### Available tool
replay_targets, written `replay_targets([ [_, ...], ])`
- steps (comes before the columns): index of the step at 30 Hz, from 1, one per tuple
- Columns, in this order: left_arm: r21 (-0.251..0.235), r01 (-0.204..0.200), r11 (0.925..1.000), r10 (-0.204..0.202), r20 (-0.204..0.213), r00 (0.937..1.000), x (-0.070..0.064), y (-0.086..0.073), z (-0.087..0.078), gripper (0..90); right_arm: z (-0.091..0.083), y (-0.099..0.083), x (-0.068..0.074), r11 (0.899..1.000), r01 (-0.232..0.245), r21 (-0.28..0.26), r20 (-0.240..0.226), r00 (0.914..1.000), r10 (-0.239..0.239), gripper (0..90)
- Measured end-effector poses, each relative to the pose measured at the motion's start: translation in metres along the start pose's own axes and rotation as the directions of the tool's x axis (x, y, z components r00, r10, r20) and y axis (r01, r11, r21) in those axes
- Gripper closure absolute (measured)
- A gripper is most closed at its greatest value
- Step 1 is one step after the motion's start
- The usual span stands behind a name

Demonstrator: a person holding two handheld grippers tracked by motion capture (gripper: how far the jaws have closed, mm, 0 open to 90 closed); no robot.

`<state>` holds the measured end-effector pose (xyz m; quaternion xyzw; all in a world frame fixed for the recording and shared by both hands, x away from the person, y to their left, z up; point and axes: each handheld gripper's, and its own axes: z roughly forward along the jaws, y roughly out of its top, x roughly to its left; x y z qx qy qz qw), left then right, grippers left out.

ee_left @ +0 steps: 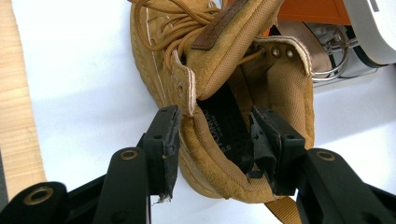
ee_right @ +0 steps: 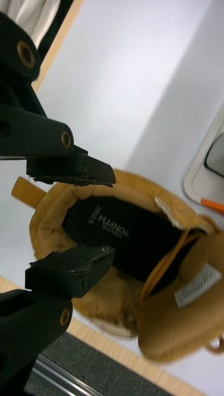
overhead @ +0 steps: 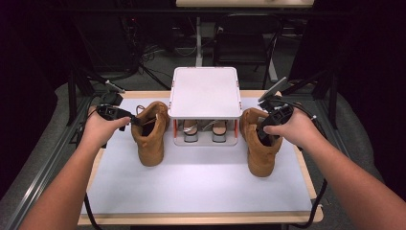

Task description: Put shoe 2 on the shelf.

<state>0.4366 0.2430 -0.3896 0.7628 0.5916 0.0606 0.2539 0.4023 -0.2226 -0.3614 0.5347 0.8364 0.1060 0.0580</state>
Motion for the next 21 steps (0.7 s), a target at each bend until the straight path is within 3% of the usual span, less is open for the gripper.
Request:
replay_targets([
  [6,0.009,-0.011,0.9999,0.011,-0.015,0.9998,-0.003,0.003,-0.004,52.7,-0.006,0.001,-0.011,0.999,-0.036,-0.003,0.023,0.9991,0.036,56.1],
  [21,0.052,0.016,0.9985,-0.015,-0.028,0.9995,0.002,0.009,0.004,51.9,-0.008,0.001,-0.036,0.995,-0.104,-0.009,0.062,0.9926,0.104,53.6],
])
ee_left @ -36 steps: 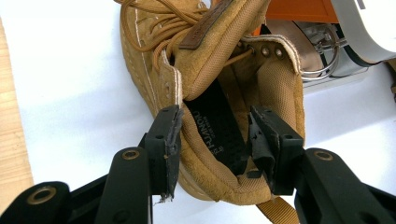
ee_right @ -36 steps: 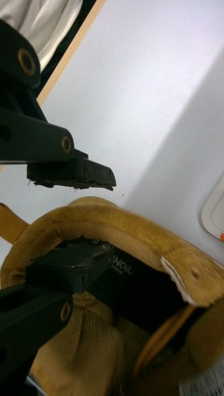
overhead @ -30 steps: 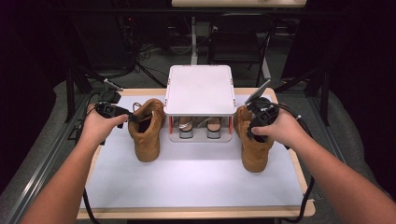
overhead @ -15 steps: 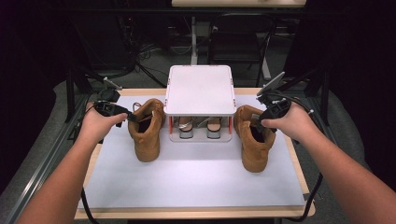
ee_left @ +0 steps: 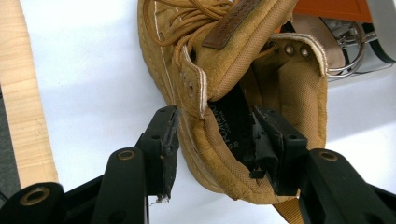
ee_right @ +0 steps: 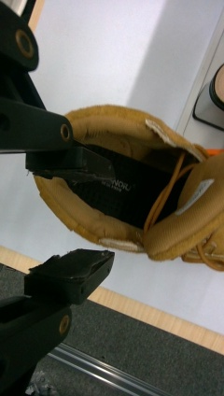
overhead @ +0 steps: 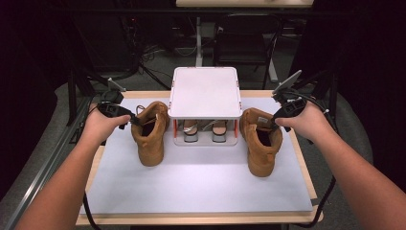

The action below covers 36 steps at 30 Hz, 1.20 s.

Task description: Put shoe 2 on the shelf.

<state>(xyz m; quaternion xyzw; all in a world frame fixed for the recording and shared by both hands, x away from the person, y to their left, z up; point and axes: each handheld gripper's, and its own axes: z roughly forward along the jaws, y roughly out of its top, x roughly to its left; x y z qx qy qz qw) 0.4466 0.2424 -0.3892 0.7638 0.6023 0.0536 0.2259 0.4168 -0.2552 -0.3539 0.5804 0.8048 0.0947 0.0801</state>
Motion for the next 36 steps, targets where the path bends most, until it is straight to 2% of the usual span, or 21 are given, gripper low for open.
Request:
replay_targets([
  [9,0.033,0.003,0.9995,-0.002,-0.020,0.9998,0.002,0.005,0.011,52.0,0.006,0.000,-0.013,1.000,-0.029,-0.009,0.008,0.9995,0.029,53.0],
  [14,0.056,0.004,0.9984,-0.002,-0.033,0.9994,0.002,0.007,0.021,52.5,0.010,-0.001,-0.016,1.000,-0.020,0.000,0.010,0.9997,0.020,53.0],
  [26,0.122,-0.025,0.9922,0.034,-0.077,0.9965,-0.002,0.009,0.043,57.4,0.023,-0.005,-0.019,0.999,-0.022,0.026,0.000,0.9998,0.022,53.0],
  [34,0.159,-0.037,0.9866,0.052,-0.089,0.9947,-0.005,0.009,0.056,61.7,0.027,-0.007,-0.019,0.999,-0.024,0.023,-0.005,0.9997,0.024,52.9],
  [36,0.164,-0.040,0.9856,0.055,-0.092,0.9942,-0.005,0.009,0.059,62.3,0.027,-0.007,-0.018,0.999,-0.017,0.039,-0.008,0.9998,0.017,52.9],
])
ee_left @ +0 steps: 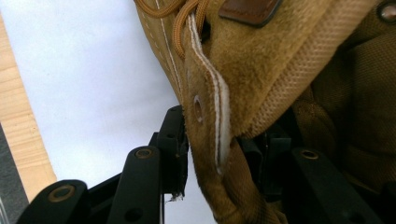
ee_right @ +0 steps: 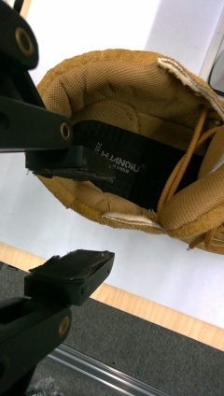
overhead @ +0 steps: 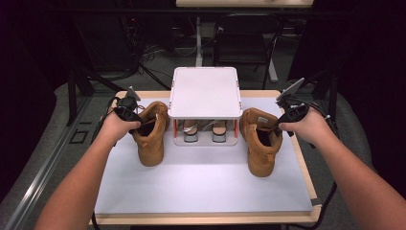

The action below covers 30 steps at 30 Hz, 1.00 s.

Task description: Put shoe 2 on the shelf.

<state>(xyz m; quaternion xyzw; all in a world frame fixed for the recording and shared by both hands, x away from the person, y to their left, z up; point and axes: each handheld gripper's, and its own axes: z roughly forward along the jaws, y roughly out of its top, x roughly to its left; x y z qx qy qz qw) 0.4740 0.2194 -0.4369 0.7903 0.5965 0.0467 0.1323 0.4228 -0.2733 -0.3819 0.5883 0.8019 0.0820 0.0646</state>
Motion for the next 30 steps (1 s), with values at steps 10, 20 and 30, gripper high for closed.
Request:
replay_targets([
  [10,0.033,-0.017,0.9993,0.018,-0.024,0.9996,-0.002,0.002,0.008,66.9,0.006,-0.001,0.000,1.000,-0.007,-0.004,-0.004,1.0000,0.007,52.5],
  [20,0.056,-0.032,0.9979,0.034,-0.039,0.9986,-0.003,0.003,0.012,69.2,0.010,0.003,-0.003,1.000,-0.012,-0.014,-0.012,0.9999,0.012,52.6],
  [30,0.067,-0.021,0.9976,0.022,-0.019,0.9996,0.000,0.003,0.015,73.2,0.027,0.007,0.002,1.000,0.005,-0.010,-0.003,1.0000,-0.005,58.0],
])
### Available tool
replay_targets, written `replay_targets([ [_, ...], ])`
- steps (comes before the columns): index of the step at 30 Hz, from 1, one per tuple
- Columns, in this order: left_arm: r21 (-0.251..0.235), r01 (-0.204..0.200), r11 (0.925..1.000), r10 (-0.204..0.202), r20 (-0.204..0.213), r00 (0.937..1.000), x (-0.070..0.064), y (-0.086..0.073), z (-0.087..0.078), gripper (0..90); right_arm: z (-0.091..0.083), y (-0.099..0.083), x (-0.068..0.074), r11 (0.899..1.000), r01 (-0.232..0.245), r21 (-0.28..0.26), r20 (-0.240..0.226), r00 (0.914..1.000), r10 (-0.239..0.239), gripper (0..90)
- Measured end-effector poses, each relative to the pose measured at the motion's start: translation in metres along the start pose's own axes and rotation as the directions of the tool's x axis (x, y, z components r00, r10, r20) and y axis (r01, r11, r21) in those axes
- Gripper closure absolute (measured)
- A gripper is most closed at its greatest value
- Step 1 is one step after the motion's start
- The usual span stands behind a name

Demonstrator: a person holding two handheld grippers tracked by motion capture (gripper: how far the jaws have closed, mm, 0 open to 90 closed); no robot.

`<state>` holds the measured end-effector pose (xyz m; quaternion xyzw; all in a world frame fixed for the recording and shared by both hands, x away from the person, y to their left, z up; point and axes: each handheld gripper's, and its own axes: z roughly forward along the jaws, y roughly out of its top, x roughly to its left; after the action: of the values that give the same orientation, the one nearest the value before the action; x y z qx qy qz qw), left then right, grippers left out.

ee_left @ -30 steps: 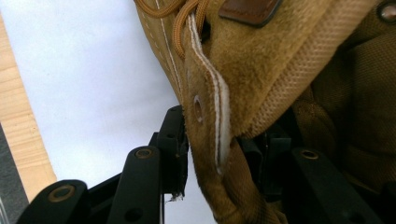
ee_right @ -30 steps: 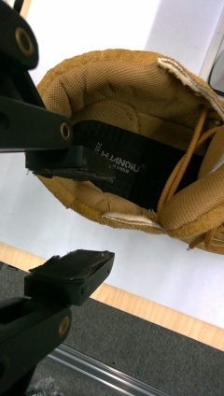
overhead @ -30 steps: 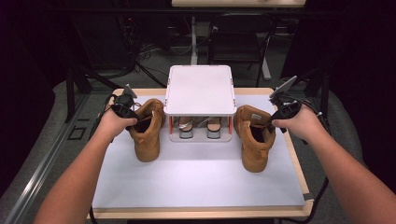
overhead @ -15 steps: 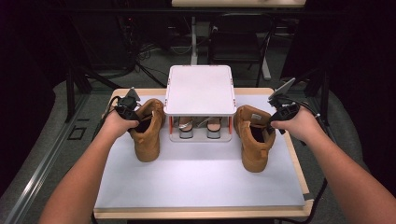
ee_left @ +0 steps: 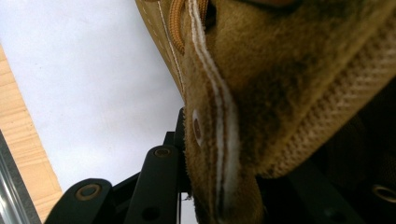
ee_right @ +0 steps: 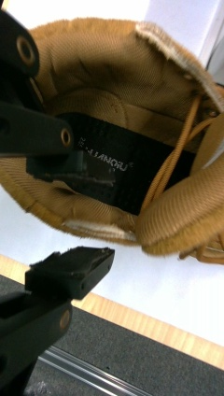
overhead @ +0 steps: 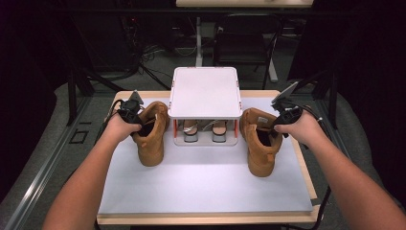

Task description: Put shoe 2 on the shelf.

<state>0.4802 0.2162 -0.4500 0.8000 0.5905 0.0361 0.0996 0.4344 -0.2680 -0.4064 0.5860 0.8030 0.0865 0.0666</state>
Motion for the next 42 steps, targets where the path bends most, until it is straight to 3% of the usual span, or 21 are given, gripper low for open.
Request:
replay_targets([
  [3,0.003,-0.003,1.0000,0.003,0.000,1.0000,0.000,0.000,0.000,73.3,0.006,0.000,0.000,0.999,0.029,0.016,-0.002,0.9996,-0.029,60.5],
  [10,0.005,0.003,1.0000,-0.004,0.010,0.9999,0.001,0.000,0.001,73.2,0.015,0.001,0.000,1.000,0.013,-0.008,0.004,0.9999,-0.013,60.3],
  [17,0.005,0.008,1.0000,-0.008,0.016,0.9998,0.002,0.000,0.002,73.2,0.028,0.002,-0.005,1.000,0.007,0.023,0.002,1.0000,-0.007,60.2],
  [19,0.007,0.009,0.9999,-0.009,0.020,0.9998,0.003,0.000,0.002,73.2,0.032,0.002,-0.003,1.000,-0.015,0.000,0.000,0.9999,0.015,60.4],
  [24,0.009,0.009,0.9999,-0.009,0.022,0.9997,0.003,0.000,0.002,73.2,0.038,0.001,-0.002,1.000,-0.009,0.019,0.004,0.9999,0.009,62.9],
  [31,0.015,0.011,0.9998,-0.011,0.023,0.9997,0.003,0.001,0.002,73.0,0.039,0.001,-0.004,0.999,-0.026,0.041,-0.008,0.9996,0.026,65.8],
  [33,0.019,0.006,0.9998,-0.006,0.024,0.9997,0.004,0.001,0.002,73.0,0.041,0.000,-0.004,0.998,-0.053,0.038,-0.012,0.9985,0.054,66.7],
  [36,0.021,0.007,0.9998,-0.008,0.025,0.9997,0.004,0.001,0.003,73.0,0.041,0.002,-0.005,0.997,-0.039,0.071,-0.011,0.9991,0.040,69.3],
  [42,0.026,0.020,0.9995,-0.021,0.033,0.9992,0.005,0.001,0.004,73.3,0.043,0.003,-0.003,0.996,-0.046,0.082,-0.011,0.9988,0.047,72.8],
])
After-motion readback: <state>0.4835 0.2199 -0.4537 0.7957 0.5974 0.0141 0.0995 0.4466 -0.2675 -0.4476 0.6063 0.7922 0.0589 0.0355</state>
